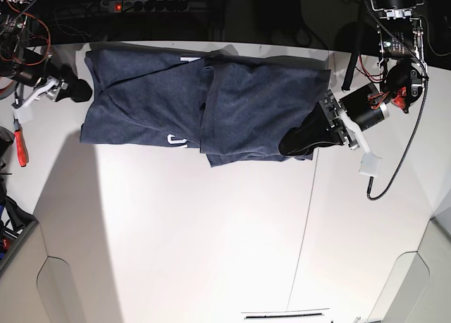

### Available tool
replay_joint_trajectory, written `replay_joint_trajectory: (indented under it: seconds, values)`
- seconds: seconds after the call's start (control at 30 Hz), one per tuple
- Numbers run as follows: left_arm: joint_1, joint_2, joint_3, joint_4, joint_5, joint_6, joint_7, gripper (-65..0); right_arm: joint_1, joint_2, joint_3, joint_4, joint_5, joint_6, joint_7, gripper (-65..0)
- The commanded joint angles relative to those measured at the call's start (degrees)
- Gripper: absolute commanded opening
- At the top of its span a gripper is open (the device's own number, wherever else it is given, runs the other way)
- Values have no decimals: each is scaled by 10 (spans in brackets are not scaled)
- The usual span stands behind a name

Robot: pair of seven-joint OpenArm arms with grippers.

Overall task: Layout the t-shirt on the table in an organized manner, then fold the t-shirt properly
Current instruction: 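Release the shirt with both grippers and lift them away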

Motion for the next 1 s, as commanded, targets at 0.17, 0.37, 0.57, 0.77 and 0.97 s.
replay_joint_trajectory:
  seconds: [0.17, 0.37, 0.57, 0.77, 0.97]
  values:
    - [-7, -5, -2, 10, -16, -7, -8, -337, 5, 7, -52, -18, 5, 4, 24, -275]
    - [-7, -5, -2, 10, -16, -7, -8, -337, 5, -13, -56, -18, 6, 4, 26, -275]
    - [-7, -5, -2, 10, -16, -7, -8, -337, 5, -37, -61, -18, 7, 4, 25, -275]
    - [-7, -5, -2, 10, -16, -7, -8, -337, 5, -39, -76, -18, 11, 4, 26, -311]
    - [-8, -14, -33, 10, -16, -7, -8, -400, 15, -40, -76, -17, 10, 4, 26, -650]
